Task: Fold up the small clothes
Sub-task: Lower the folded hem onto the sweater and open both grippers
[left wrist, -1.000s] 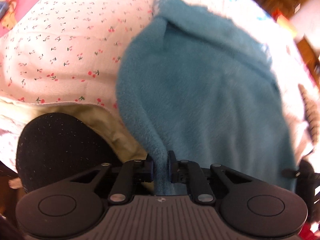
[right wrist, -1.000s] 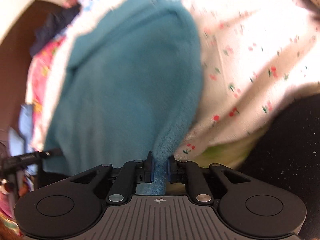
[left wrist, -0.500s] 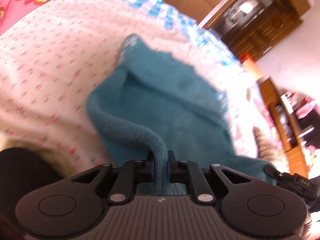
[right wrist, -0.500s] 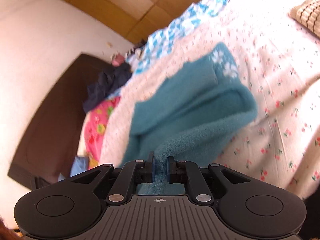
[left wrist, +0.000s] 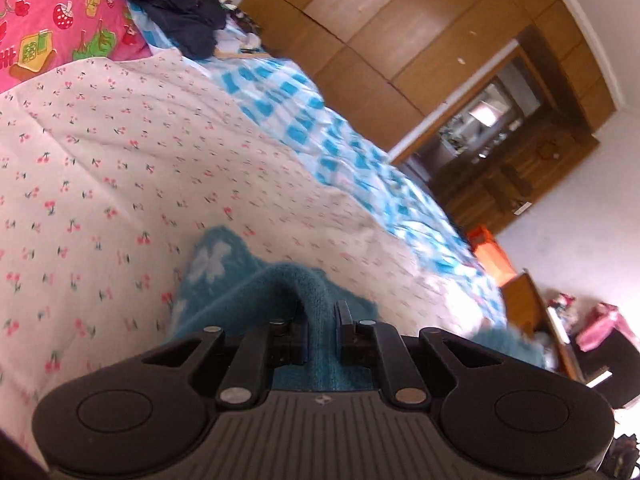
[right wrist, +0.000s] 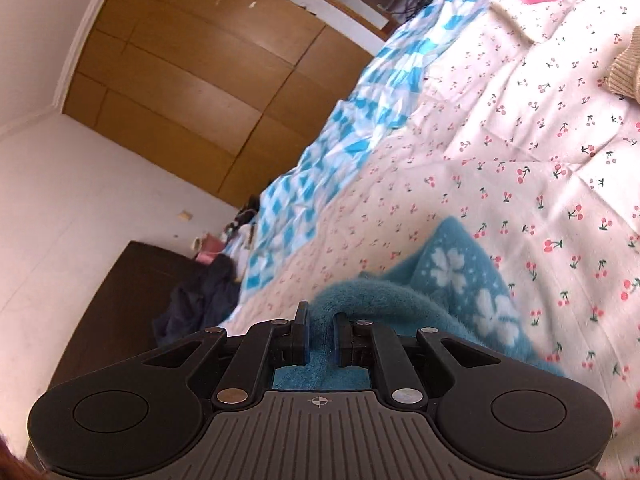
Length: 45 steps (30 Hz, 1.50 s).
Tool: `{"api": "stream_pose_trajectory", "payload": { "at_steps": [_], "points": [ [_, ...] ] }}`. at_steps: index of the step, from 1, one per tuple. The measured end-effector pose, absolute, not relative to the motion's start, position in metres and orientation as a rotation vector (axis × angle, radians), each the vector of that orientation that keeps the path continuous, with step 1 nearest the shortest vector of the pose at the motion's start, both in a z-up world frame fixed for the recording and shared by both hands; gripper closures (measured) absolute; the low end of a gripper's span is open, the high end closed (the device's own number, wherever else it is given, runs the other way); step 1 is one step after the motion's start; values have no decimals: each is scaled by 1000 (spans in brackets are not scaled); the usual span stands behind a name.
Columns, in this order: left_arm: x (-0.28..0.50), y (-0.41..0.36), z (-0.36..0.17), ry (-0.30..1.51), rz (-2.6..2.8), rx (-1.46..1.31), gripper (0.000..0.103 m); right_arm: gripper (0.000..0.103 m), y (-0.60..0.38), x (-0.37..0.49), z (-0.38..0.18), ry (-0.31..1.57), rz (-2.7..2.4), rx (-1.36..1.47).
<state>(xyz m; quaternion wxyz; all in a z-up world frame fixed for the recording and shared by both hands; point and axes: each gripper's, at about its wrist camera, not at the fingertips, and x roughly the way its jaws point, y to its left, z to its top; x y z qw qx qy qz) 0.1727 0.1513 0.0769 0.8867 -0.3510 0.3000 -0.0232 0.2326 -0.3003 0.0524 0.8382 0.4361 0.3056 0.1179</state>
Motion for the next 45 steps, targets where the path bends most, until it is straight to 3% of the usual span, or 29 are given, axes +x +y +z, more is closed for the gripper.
{"api": "stream_pose_trajectory", "payload": {
  "at_steps": [8, 11, 13, 15, 18, 19, 28, 32, 34, 36, 39, 45],
  "points": [
    [225, 159, 18, 696, 120, -656, 85, 86, -300, 281, 1, 729, 135, 924],
    [222, 155, 25, 679, 106, -639, 78, 84, -301, 273, 2, 711, 156, 907],
    [220, 153, 29, 664, 98, -635, 72, 78, -302, 267, 5, 688, 168, 893],
    [220, 153, 31, 650, 90, -652, 66, 64, -303, 264, 8, 669, 168, 875],
    [221, 154, 31, 639, 99, -685, 61, 51, -308, 261, 15, 619, 149, 848],
    [222, 154, 30, 636, 102, -698, 60, 50, -310, 261, 18, 604, 142, 830],
    [218, 156, 41, 565, 171, -636, 42, 50, -289, 265, 23, 623, 120, 536],
    [211, 160, 46, 546, 250, -539, 40, 50, -279, 271, 16, 653, 113, 421],
    [206, 156, 45, 540, 258, -479, 38, 54, -276, 273, 11, 680, 100, 376],
    [201, 151, 44, 535, 261, -409, 37, 65, -276, 275, 5, 717, 93, 367],
    [197, 150, 47, 495, 282, -376, 37, 74, -278, 274, -1, 732, 83, 359],
    [201, 159, 51, 479, 315, -405, 37, 79, -281, 274, -2, 740, 79, 367]
  ]
}}
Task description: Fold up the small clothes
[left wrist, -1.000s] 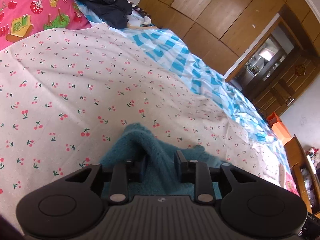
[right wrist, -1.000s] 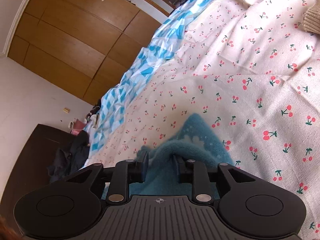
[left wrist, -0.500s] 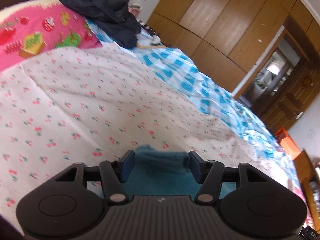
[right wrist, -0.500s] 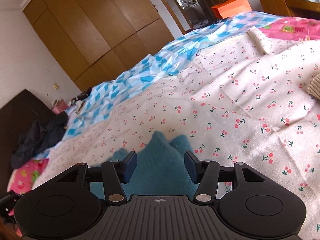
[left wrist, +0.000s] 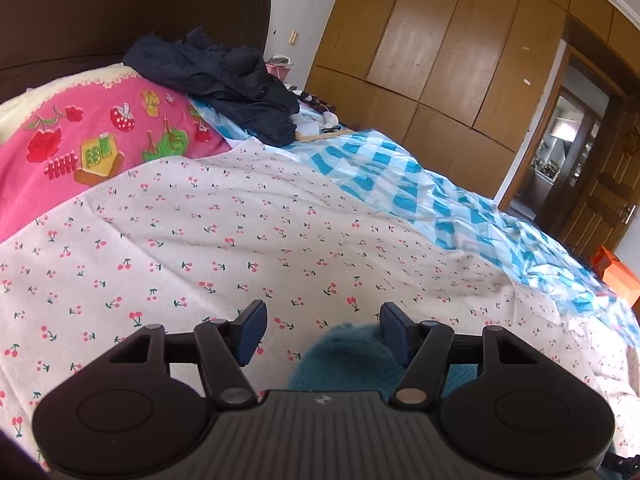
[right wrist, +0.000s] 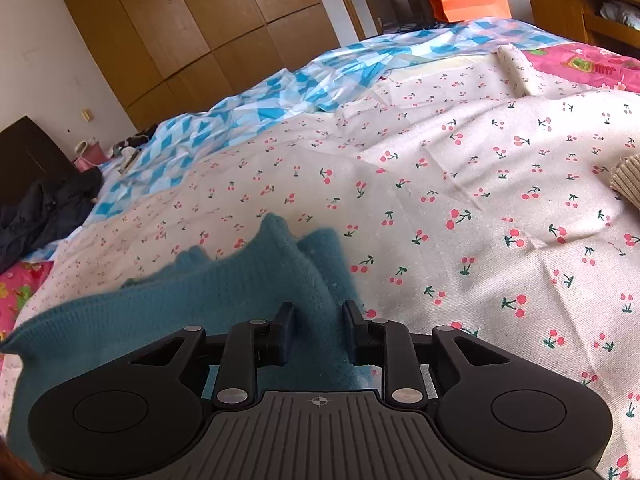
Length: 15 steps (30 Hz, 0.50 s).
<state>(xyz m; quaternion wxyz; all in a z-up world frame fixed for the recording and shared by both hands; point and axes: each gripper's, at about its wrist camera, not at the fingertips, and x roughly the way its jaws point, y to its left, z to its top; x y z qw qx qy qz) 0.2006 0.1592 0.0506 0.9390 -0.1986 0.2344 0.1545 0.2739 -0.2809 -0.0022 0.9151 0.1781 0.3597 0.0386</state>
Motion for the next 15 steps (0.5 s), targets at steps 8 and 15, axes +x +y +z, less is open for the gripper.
{"api": "stream_pose_trajectory", "payload": {
  "at_steps": [8, 15],
  "points": [
    [208, 173, 46, 497, 365, -473, 35, 79, -281, 274, -4, 752, 77, 371],
    [191, 138, 17, 599, 287, -340, 35, 81, -279, 272, -5, 744, 58, 342]
  ]
}}
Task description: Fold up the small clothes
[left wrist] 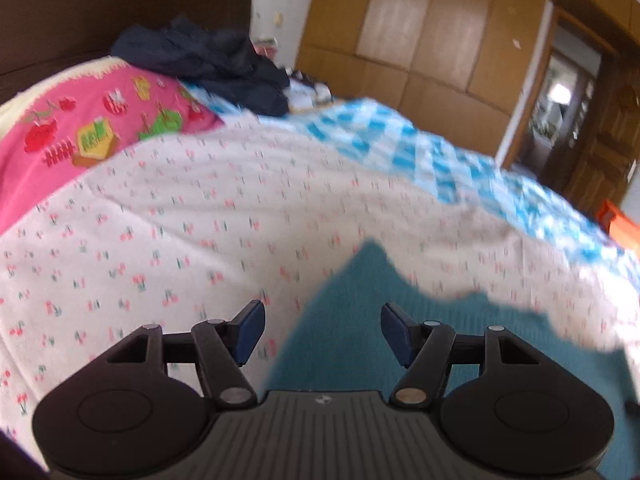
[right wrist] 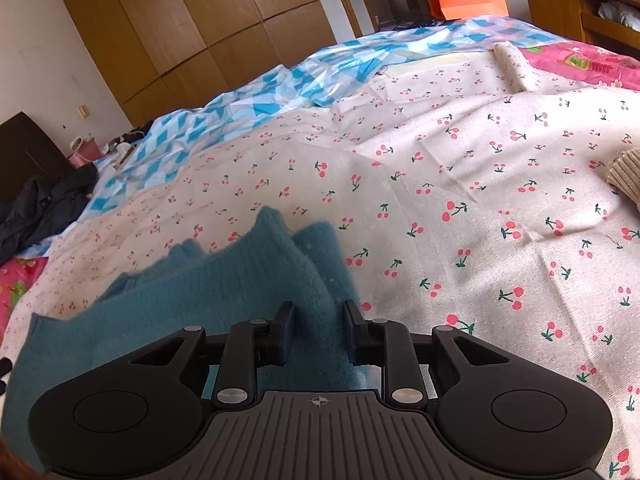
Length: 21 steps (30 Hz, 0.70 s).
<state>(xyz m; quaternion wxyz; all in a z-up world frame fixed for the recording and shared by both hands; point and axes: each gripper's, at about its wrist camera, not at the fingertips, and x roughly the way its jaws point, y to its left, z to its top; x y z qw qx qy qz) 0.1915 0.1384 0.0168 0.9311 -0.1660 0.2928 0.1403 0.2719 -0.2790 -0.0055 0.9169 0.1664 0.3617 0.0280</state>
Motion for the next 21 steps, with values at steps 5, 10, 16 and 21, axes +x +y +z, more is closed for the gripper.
{"api": "stream_pose_trajectory", "payload": {
  "at_steps": [5, 10, 16, 21],
  "points": [
    [193, 145, -12, 682, 312, -402, 24, 80, -280, 274, -11, 773, 45, 329],
    [174, 144, 7, 645, 324, -374, 25, 75, -279, 261, 13, 738, 14, 296],
    [133, 148, 10, 645, 318, -407, 25, 74, -253, 224, 28, 692, 93, 189],
    [123, 160, -7, 712, 310, -504, 24, 78, -237, 229, 3, 797, 52, 110]
  ]
}}
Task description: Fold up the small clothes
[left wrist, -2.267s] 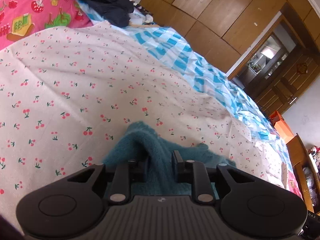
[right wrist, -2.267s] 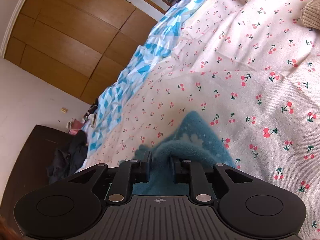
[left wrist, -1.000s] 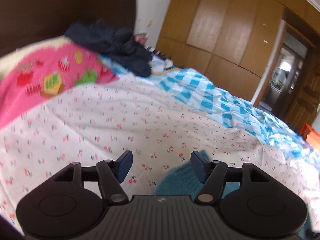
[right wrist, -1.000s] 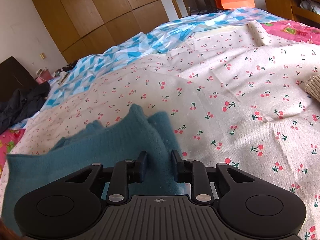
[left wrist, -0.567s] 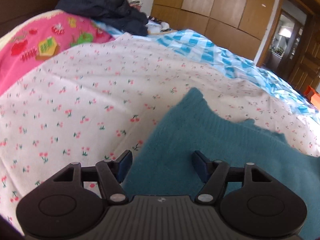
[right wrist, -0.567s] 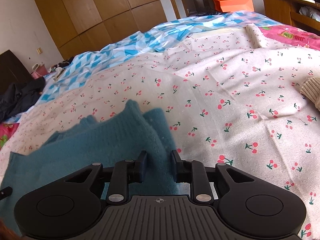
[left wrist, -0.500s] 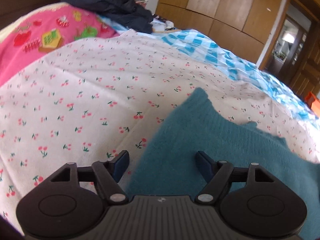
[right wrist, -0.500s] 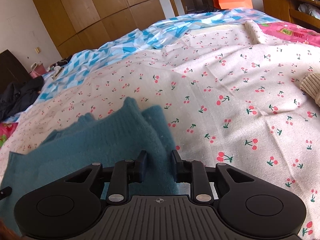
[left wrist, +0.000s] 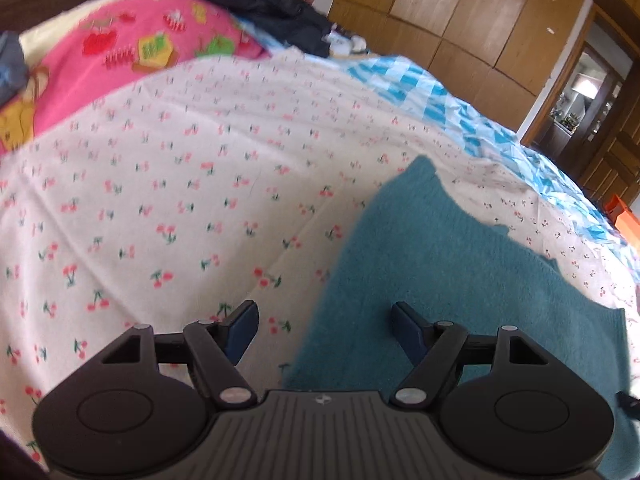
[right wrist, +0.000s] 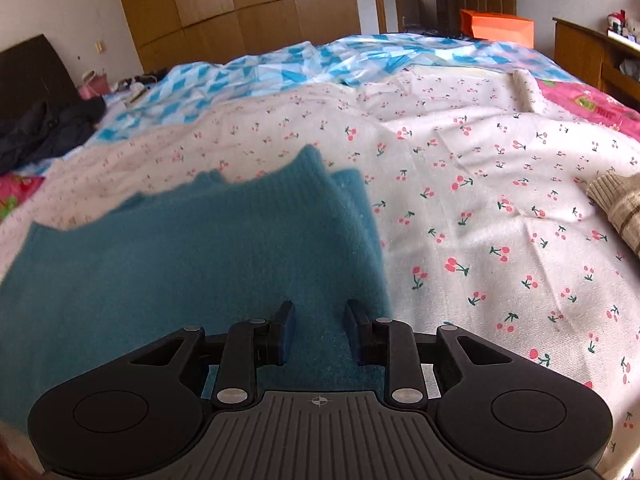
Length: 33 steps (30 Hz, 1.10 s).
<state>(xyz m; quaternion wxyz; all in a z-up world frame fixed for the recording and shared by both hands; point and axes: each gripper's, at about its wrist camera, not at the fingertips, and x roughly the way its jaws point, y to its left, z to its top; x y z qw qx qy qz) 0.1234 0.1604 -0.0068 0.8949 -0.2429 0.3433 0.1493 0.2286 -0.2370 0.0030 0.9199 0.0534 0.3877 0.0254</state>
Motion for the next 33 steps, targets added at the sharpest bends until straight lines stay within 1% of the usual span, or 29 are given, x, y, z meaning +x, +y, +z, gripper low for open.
{"api": "stream_pose_trajectory", "payload": {
  "at_steps": [3, 6, 8, 10, 14, 22, 25, 27, 31, 33],
  "points": [
    [115, 161, -4, 695, 305, -513, 25, 74, -231, 222, 23, 767, 53, 125],
    [110, 154, -1, 678, 296, -476, 26, 74, -224, 213, 35, 738, 72, 110],
    [112, 149, -2, 689, 291, -436, 26, 74, -219, 213, 29, 788, 85, 116],
    [116, 147, -6, 721, 288, -413, 25, 74, -216, 221, 14, 906, 85, 113],
    [113, 151, -8, 731, 268, -438, 25, 73, -213, 209, 20, 873, 77, 151],
    [104, 153, 1, 662, 234, -465, 27, 72, -218, 197, 26, 844, 56, 179],
    [114, 149, -8, 738, 239, -437, 26, 72, -216, 193, 29, 830, 68, 183],
    [117, 151, -12, 755, 241, -448, 25, 72, -220, 193, 30, 827, 54, 204],
    [110, 153, -7, 720, 234, -460, 26, 72, -240, 191, 29, 806, 12, 242],
    [107, 151, -3, 688, 239, -449, 26, 70, -253, 189, 28, 793, -6, 270]
  ]
}}
